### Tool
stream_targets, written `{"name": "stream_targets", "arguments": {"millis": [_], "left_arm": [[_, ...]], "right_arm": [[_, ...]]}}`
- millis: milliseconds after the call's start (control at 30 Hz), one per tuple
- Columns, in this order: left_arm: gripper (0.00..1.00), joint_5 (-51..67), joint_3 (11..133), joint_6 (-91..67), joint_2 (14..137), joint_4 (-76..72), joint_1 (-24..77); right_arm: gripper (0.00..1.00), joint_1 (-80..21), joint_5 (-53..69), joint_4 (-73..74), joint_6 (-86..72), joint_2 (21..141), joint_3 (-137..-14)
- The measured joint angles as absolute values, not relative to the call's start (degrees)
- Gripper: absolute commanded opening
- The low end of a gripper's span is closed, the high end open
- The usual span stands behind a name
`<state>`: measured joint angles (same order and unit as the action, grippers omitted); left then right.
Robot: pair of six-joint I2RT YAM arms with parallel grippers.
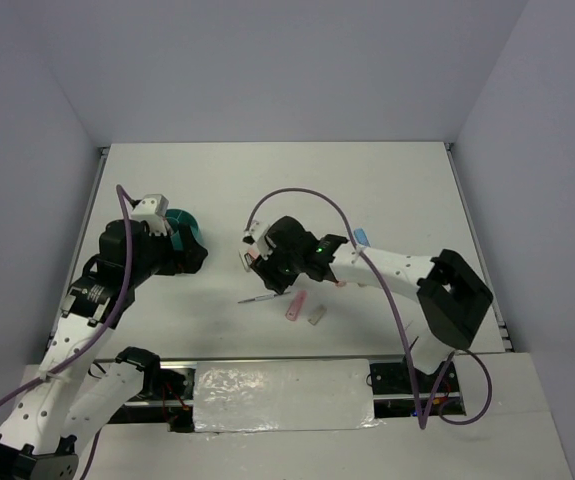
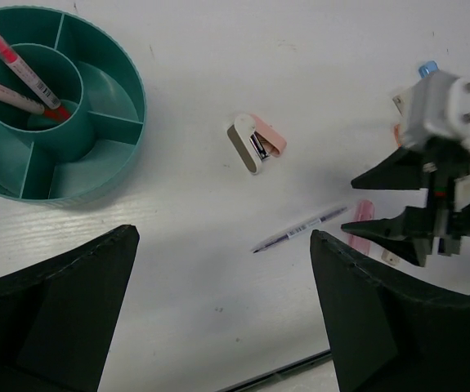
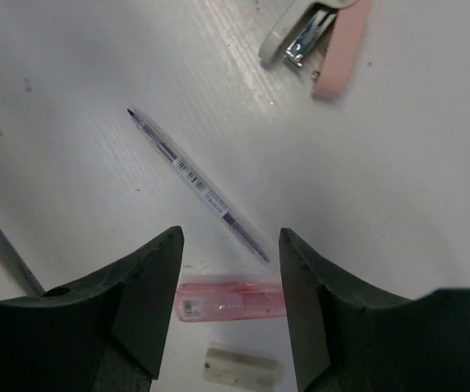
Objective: Sort the stationery into containers
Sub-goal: Pick up the pen from the center of the board.
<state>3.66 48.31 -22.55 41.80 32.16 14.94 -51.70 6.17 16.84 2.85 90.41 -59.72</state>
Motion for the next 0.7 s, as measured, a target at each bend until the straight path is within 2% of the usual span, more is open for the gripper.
{"name": "stream_targets", "arguments": {"millis": [233,567,633,700], "left_arm": [[0.99,2.96,48.31,-22.57,40.49,32.14,14.94],[0.99,2.83,48.31,-22.55,40.36,32.16,14.94],[0.99,2.85,48.31,-22.55,40.36,32.16,14.94],[0.99,2.83,48.31,-22.55,40.36,32.16,14.94]], "right_arm": [[0.55,-55.70,7.33,22.17,12.34,100.75,-65.93],[0.48,-57.58,5.50,24.25,16.32,109.45,-71.00],[0.43,-57.60,5.34,24.32,16.43,110.28,-71.96],[0.28,-57.69,5.34,24.27,16.56,110.63,-72.38]]}}
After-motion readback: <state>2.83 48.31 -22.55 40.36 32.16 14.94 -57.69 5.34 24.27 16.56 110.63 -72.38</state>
